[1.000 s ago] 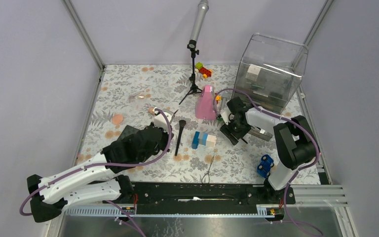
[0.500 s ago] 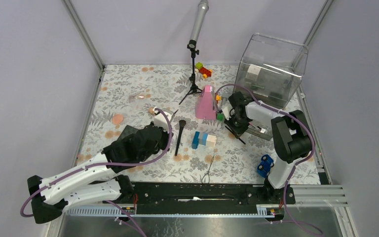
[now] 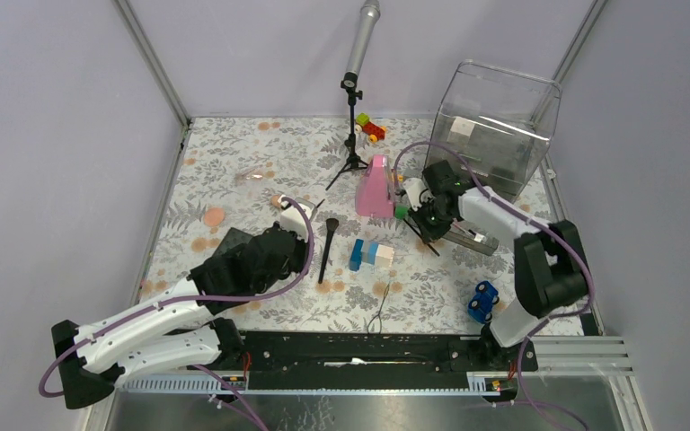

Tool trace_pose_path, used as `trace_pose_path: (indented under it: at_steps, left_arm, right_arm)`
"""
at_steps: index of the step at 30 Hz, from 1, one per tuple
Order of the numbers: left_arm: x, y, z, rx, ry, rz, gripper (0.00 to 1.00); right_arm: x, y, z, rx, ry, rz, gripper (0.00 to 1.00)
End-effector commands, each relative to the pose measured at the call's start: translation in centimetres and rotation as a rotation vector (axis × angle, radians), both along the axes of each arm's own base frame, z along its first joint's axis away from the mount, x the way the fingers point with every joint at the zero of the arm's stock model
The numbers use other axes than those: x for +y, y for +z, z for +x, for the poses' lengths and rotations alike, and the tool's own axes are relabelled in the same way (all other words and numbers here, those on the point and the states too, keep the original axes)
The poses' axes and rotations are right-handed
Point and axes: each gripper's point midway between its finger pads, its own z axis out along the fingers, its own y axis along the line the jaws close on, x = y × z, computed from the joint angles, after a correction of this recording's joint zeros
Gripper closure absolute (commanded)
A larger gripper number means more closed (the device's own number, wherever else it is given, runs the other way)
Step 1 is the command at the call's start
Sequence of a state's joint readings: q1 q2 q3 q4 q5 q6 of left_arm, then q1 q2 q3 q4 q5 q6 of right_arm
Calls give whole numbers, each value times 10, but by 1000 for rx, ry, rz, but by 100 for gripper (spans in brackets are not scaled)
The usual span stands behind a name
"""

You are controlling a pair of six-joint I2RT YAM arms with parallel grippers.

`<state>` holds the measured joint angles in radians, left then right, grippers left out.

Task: Organize the makeup
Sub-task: Pick up the makeup from the center of the board, then place the makeup in the drawer.

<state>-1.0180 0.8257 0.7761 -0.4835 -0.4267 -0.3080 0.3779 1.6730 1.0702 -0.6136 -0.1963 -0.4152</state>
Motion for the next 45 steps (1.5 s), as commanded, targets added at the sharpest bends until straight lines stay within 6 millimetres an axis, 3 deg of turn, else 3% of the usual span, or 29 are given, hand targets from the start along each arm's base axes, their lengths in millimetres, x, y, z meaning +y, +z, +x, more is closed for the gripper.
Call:
trace_pose_path:
  at_steps: [1, 5, 12, 16, 19, 21, 23, 27, 30, 33, 35, 40, 45]
  left_arm:
    - [-4, 14, 6, -42, 3, -51, 99]
    - [-4, 13, 7, -40, 4, -48, 99]
    - [-5, 11, 7, -36, -1, -45, 100]
    - [-6, 11, 8, -32, -4, -49, 100]
    - [-6, 10, 8, -29, -4, -51, 100]
    - [-6, 10, 8, -28, -4, -54, 100]
    - [-5, 11, 7, -29, -5, -56, 100]
    - [-4, 11, 7, -31, 1, -56, 100]
    - [-2, 10, 8, -27, 12, -52, 99]
    - [-1, 7, 9, -15, 33, -48, 84]
    - [2, 5, 11, 0, 68, -47, 81]
    - [0, -9, 12, 64, 140, -89, 69]
    - [7, -3, 16, 55, 187, -93, 65]
  right_arm:
    - [12, 54, 14, -169, 34, 88, 100]
    - [-6, 80, 25, -274, 33, 1, 100]
    - [-64, 108, 52, -433, 36, -324, 100]
    - [-92, 99, 58, -416, 47, -517, 100]
    - [-100, 88, 58, -379, 53, -571, 99]
    - [-100, 81, 59, -367, 53, -576, 87]
    - [-99, 77, 61, -357, 48, -574, 64]
    - [-94, 76, 65, -375, 23, -543, 49]
    - [-91, 80, 67, -400, -3, -512, 42]
    - [-87, 91, 72, -446, -52, -478, 40]
    - [-80, 103, 76, -497, -118, -413, 40]
    - [-51, 137, 84, -621, -416, -109, 30]
    - [-6, 150, 61, -506, -652, 268, 33]
